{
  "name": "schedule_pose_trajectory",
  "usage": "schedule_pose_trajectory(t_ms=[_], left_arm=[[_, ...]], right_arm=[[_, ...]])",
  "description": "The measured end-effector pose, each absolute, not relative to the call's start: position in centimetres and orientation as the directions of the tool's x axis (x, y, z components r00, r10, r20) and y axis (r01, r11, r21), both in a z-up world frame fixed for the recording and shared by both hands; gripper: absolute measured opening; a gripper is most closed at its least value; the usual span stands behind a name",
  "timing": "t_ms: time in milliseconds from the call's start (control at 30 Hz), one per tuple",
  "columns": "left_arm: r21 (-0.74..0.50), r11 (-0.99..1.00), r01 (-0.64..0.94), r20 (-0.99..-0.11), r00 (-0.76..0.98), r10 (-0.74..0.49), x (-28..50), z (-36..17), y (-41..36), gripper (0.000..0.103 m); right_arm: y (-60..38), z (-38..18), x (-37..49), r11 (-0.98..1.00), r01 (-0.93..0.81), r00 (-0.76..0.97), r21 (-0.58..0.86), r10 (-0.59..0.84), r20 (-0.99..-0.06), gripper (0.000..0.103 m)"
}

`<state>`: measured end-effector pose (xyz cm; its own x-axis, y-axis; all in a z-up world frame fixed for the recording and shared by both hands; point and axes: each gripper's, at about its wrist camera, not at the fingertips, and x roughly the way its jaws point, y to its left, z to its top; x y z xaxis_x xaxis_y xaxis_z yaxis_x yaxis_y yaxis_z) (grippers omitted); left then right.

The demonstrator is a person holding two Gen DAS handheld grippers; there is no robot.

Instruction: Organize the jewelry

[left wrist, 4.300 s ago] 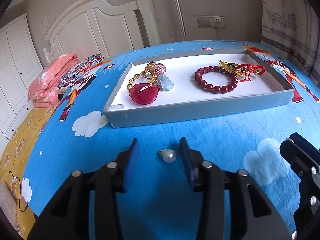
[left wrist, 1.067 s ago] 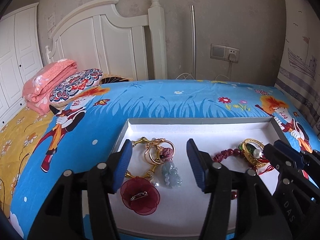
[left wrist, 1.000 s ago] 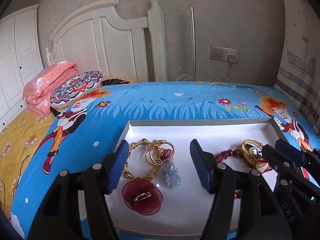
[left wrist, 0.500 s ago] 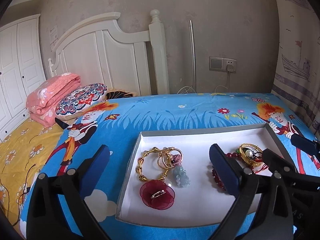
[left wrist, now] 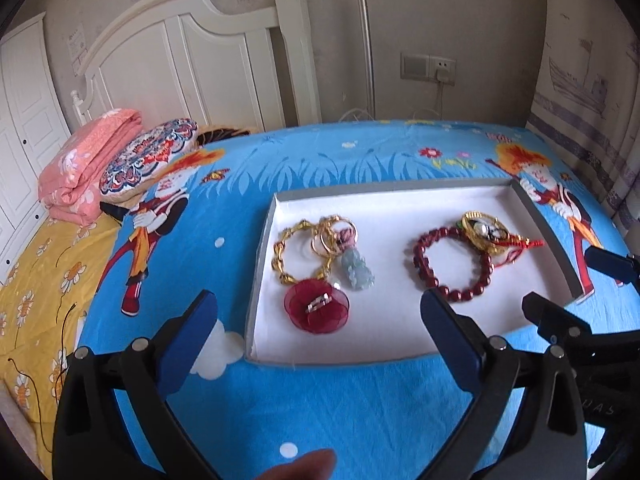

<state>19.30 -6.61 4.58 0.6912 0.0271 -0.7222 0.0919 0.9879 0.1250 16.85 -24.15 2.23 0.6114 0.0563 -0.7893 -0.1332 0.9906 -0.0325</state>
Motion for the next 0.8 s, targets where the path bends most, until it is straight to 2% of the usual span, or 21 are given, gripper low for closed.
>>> schedule_pose_trajectory(t_ms=[233, 800], left_arm=[[0.105, 0.988, 0.110, -0.766, 0.643, 0.010, 17.4, 5.1, -6.2, 0.098], [0.112, 0.987, 0.111, -0.756, 0.655, 0.012, 17.3, 5.1, -7.1, 0.098]], right_arm=[[-24.5, 3.2, 16.3, 0.987, -0.147, 0.586, -0.067, 0.032, -0.810, 0.084], [-24.8, 3.4, 15.7, 0.989, -0.132, 0.612, -0.064, 0.031, -0.790, 0.084]])
